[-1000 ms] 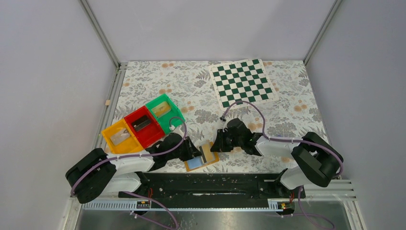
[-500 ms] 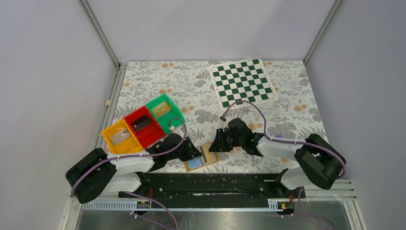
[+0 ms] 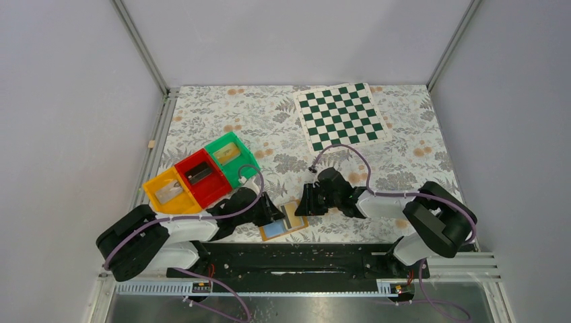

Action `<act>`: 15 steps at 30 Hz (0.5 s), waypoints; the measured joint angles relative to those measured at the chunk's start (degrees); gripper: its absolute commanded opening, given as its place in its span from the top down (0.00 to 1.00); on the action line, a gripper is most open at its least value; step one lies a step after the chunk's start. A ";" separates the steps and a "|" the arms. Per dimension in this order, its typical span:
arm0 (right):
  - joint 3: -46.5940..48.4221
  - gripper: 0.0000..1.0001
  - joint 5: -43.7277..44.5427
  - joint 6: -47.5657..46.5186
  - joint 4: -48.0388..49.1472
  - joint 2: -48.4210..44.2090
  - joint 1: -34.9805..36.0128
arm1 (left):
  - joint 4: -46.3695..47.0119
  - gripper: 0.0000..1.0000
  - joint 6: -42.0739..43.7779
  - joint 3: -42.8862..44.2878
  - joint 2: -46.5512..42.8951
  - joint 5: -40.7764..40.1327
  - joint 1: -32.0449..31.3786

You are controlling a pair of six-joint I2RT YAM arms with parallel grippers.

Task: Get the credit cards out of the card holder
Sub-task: Remove the credit card from the card holder.

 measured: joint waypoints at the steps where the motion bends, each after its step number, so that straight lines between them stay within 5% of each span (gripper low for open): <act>1: 0.04 0.66 0.44 -0.15 -0.02 0.48 0.02 | 0.42 0.74 -0.09 0.00 0.61 0.02 0.00; 15: -1.20 0.78 -1.25 1.70 7.48 4.70 -0.17 | 3.10 0.74 -0.13 0.00 2.67 -0.59 -0.48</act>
